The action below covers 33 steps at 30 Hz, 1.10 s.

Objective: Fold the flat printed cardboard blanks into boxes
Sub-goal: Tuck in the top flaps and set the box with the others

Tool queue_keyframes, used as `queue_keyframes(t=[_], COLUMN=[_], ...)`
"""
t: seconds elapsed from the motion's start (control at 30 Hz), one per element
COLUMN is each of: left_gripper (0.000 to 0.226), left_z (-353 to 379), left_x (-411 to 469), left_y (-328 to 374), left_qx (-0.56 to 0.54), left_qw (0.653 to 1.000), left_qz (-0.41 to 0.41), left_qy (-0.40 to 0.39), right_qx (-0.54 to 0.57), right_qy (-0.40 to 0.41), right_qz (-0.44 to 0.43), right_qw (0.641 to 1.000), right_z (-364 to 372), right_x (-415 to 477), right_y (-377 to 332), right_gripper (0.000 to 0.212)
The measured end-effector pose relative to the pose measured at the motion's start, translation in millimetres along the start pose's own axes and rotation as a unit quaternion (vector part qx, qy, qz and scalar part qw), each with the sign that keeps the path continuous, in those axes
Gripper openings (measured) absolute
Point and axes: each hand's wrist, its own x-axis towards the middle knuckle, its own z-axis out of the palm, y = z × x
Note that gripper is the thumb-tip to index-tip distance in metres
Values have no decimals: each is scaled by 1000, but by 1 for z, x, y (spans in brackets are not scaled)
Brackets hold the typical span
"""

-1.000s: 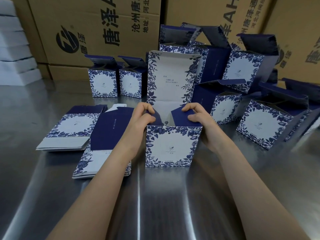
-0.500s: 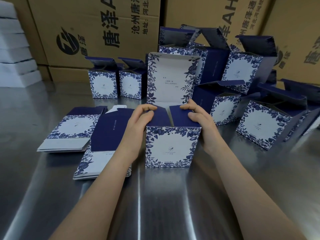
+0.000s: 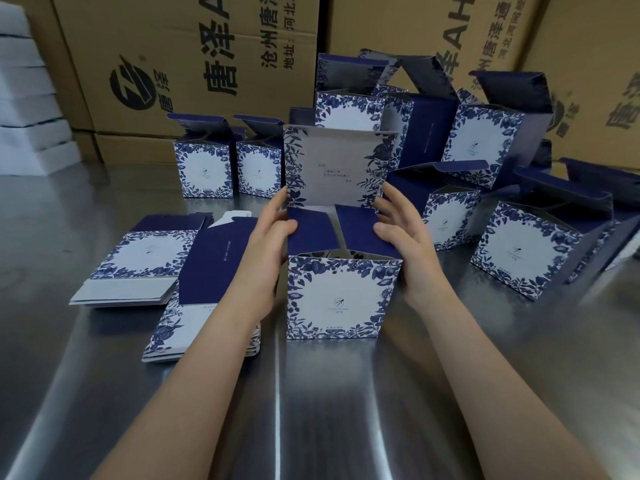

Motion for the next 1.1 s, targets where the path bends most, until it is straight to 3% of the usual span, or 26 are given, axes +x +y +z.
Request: queue_keyframes(t=[0.3,0.43,0.63,0.9,1.0,1.1], left_gripper=[35,30,21,28,17,38], left_z=[0,-2,2,5,4,4], left_x=[-2,-2,-7,-9,-9,-10], left_y=[2,0,4,-4,-3,-3], left_qx=[-21,-32,-55,-50,-55,-49], left_qw=[1000,999,998,998,998,999], left_qz=[6,30,14,36,37,22], left_qy=[23,9,-2,22,15,9], right_qx=[34,34,71,38,42,43], right_qy=[25,-6,13,17,17,22], right_qz=[25,5,6,0,3,5], right_qw=[999,999,997,999,999,999], right_z=[7,4,4,1,3,5], right_x=[1,1,4,3,2,1], right_y=[-1,2,4,7,6,4], right_gripper=[44,31,25,17,16,16])
